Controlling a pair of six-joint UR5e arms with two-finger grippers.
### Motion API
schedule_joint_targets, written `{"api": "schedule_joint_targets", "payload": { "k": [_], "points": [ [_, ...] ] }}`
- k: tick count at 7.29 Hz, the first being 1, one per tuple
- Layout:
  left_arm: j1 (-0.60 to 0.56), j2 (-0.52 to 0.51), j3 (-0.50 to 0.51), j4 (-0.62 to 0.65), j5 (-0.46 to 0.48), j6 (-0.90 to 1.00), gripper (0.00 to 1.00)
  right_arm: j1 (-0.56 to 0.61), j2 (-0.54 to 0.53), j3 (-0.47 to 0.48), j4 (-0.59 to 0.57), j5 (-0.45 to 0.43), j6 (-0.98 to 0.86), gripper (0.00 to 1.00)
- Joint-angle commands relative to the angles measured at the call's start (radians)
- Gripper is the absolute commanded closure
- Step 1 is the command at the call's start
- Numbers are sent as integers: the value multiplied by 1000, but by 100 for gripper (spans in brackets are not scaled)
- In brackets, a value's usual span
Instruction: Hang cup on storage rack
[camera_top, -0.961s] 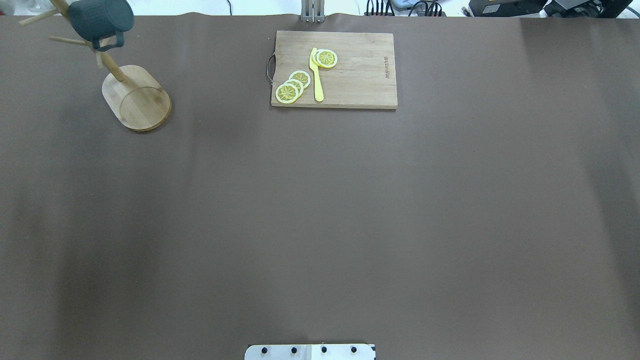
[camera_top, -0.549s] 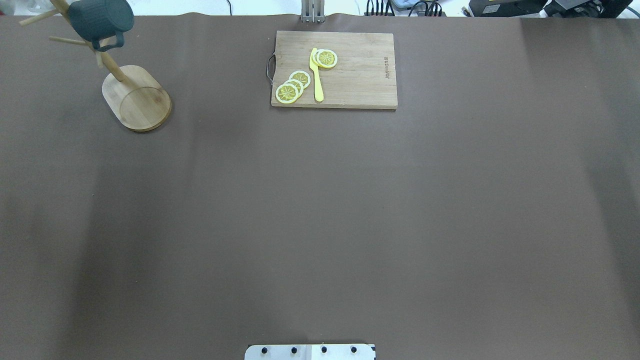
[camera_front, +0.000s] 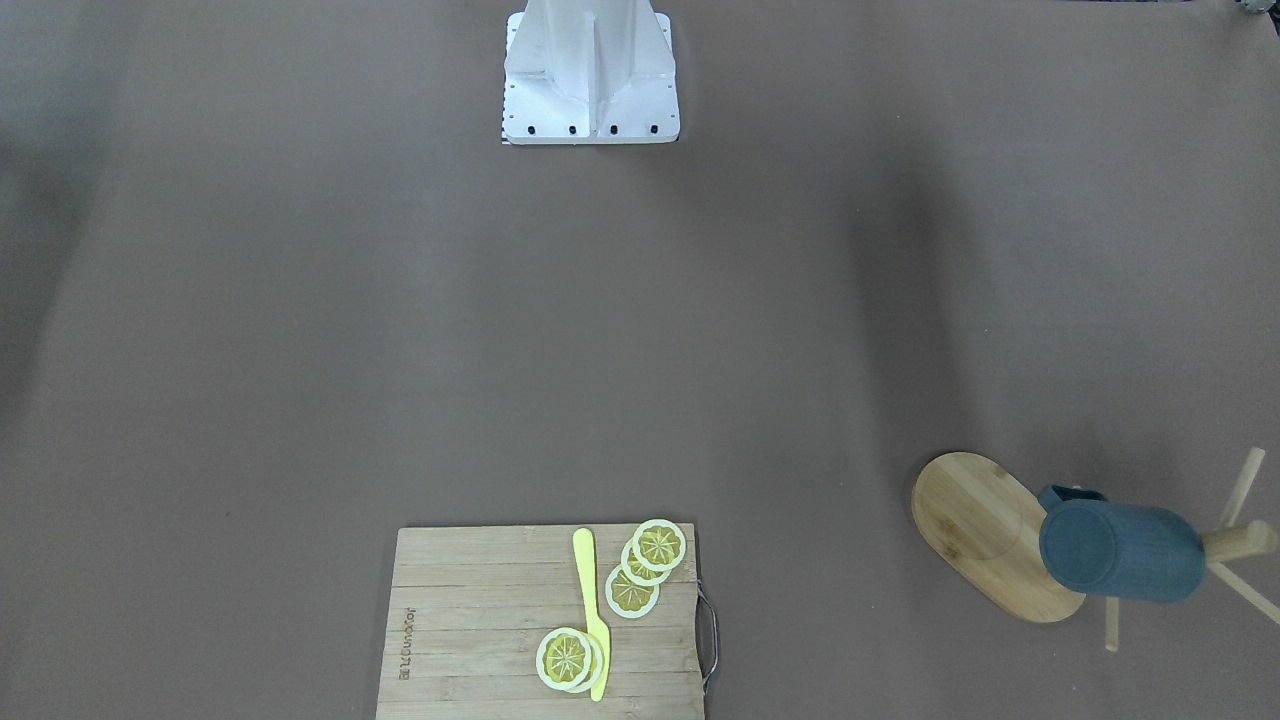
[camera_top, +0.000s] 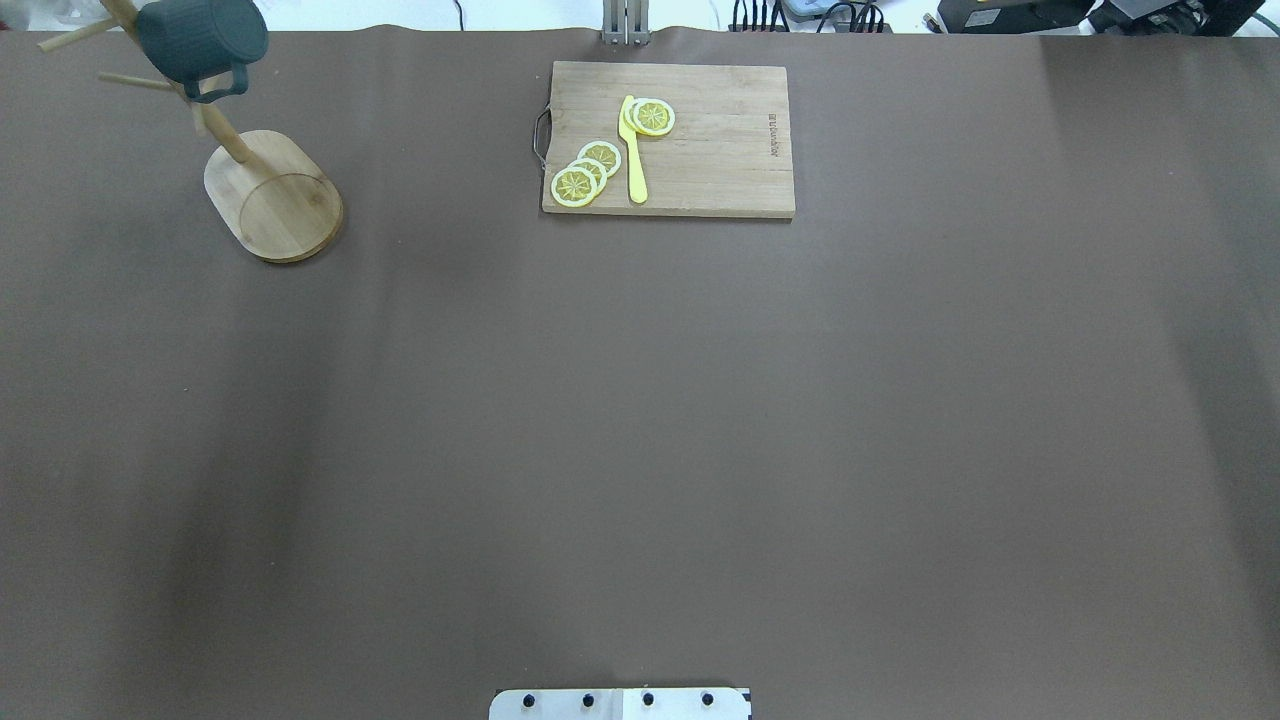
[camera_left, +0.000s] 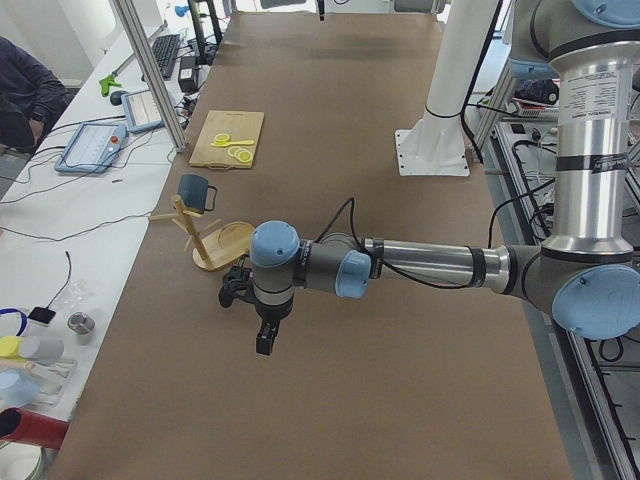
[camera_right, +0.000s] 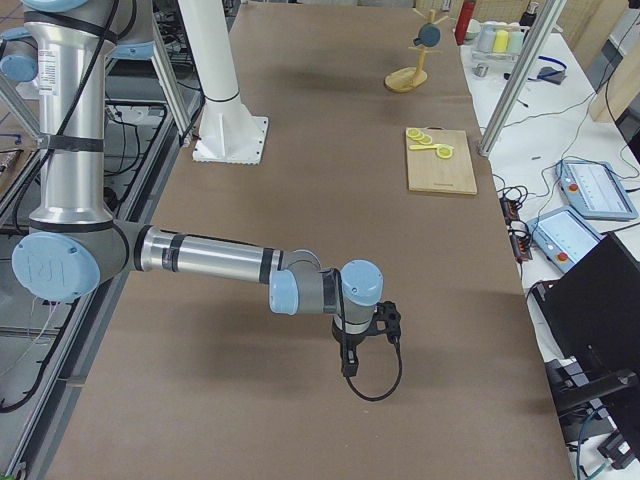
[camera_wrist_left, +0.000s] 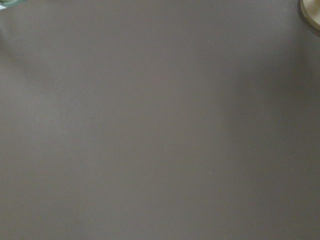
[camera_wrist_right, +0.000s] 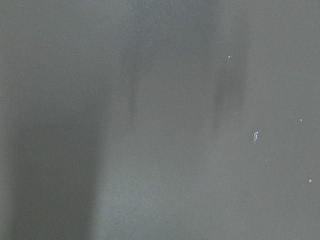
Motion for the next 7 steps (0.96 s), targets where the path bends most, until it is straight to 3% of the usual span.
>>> {"api": "schedule_joint_targets", "payload": {
  "k": [1, 3, 7],
  "points": [
    [-2, 10, -26, 179, -100, -27, 1, 0, -1, 2, 0, 5, 0, 0],
    [0, 21, -22, 150, -116, -25, 1, 0, -1, 11, -2, 73, -2, 0],
    [0, 8, -22, 127, -116, -19, 1, 23, -29, 11, -6, 65, -11, 0]
  ]
}}
